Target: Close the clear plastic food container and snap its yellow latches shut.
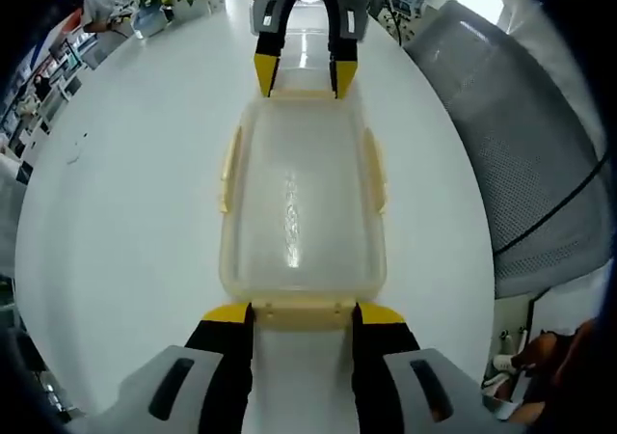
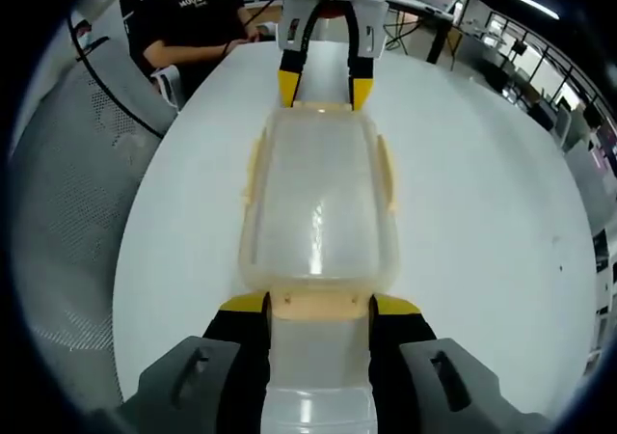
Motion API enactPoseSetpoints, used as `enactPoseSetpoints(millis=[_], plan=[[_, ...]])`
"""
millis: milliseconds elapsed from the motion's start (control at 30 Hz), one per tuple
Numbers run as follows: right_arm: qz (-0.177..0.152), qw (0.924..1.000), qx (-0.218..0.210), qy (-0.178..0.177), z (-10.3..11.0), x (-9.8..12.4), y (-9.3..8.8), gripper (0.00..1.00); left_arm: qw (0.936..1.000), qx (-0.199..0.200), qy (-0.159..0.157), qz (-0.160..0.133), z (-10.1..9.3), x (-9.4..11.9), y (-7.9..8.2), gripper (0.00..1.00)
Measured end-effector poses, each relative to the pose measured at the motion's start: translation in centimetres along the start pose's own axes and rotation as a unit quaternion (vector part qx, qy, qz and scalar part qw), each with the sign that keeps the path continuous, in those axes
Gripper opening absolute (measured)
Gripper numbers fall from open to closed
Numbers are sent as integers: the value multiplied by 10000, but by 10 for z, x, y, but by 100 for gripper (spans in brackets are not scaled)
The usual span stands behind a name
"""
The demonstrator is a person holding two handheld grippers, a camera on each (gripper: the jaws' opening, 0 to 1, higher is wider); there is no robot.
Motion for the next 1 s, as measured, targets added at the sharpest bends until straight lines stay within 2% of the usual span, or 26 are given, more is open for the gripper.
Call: enactPoseSetpoints(millis=[400,1000], plan=[[10,10000,-24,29,0,0,0,36,9999,68,78,33,2,-2,2,35],[76,9999,-21,135,4,5,-3,35,9999,145,-19,-3,-3,1,9,34]])
Point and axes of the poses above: the point that each gripper's makers call its tool centre point, and the gripper's own axes: x roughly backward along the fingers, z roughly to its left, y roughly out of its top, the point moved 2 cm from there along x, roughly backward along the fingers, and after that the axes turned 3 degrees about x, right-handed, at the moved point
